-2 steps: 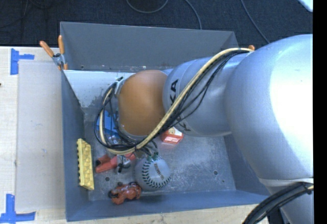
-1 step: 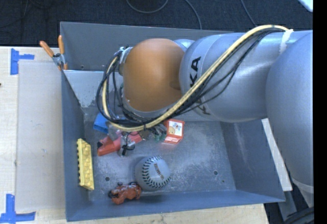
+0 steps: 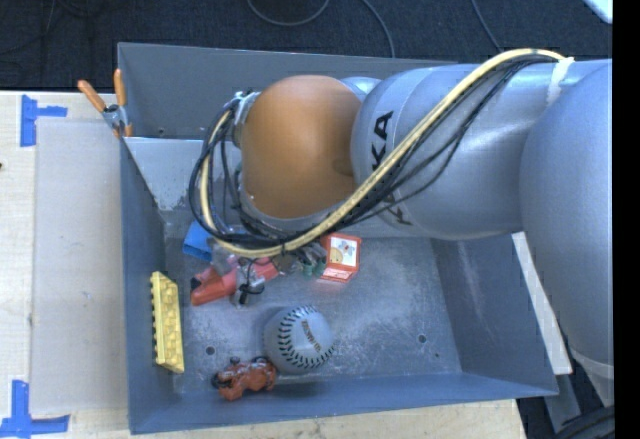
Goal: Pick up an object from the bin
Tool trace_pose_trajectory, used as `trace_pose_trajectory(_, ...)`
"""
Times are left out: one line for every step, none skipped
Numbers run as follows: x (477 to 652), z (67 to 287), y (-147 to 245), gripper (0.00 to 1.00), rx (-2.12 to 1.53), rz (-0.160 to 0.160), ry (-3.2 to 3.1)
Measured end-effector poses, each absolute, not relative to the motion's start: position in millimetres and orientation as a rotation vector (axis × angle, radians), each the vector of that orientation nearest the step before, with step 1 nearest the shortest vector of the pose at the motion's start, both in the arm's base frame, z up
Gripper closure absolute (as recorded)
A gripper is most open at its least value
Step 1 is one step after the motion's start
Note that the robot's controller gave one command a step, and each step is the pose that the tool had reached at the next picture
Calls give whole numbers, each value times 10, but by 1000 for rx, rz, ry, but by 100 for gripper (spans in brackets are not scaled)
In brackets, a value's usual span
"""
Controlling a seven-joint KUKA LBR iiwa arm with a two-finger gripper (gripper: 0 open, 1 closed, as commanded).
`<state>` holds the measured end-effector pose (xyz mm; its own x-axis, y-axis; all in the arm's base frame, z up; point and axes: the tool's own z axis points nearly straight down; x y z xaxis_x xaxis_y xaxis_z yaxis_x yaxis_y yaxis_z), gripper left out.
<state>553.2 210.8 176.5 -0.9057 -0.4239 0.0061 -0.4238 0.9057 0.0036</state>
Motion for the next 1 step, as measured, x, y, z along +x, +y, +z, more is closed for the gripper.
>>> trace_pose_trajectory(5509,2094,2127,100,686,-1,-3048)
